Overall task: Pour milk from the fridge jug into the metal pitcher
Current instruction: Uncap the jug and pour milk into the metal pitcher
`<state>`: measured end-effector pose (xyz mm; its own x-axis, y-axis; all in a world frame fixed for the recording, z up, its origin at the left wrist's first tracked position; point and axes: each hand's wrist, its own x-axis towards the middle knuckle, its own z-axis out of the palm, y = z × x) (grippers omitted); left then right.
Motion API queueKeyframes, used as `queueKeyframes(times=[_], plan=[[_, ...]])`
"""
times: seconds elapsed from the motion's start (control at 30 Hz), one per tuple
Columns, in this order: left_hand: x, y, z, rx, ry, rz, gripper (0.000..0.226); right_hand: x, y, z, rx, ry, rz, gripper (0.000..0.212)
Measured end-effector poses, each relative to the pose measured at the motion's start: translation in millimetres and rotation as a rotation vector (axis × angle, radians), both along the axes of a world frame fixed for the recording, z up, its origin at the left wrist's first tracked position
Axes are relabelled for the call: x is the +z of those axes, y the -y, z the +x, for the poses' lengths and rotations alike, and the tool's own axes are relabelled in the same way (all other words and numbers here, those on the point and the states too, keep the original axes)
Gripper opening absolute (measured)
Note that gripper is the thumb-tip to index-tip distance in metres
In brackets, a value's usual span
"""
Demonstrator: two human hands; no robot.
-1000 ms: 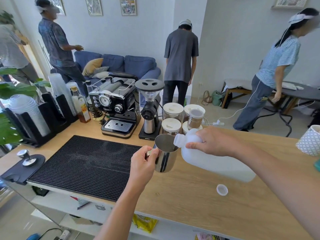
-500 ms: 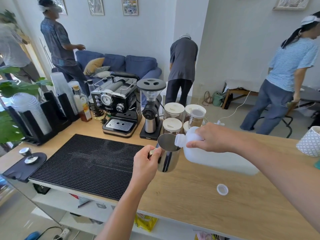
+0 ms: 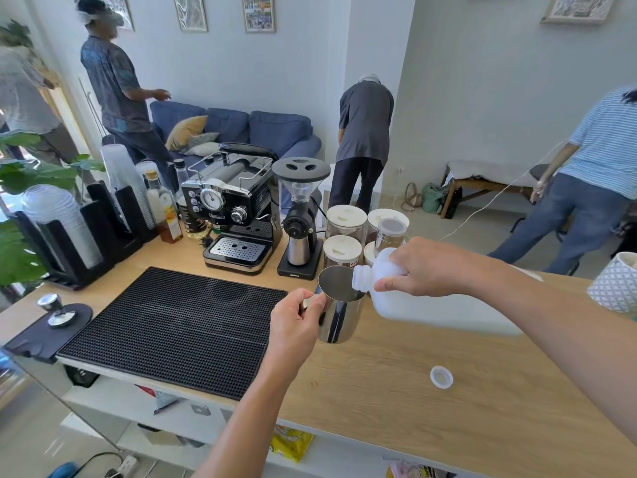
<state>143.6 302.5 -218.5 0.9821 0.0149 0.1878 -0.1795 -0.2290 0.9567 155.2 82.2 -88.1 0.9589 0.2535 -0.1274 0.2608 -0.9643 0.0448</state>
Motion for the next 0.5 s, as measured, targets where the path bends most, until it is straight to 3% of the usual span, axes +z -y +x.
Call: queueKeyframes(times=[0.5], plan=[[-1.6,1.3,0.0,-0.024,-0.01,-0.029,0.027,11.4,-6.4,-1.7,0.016,-0.007,-0.102,0.052]])
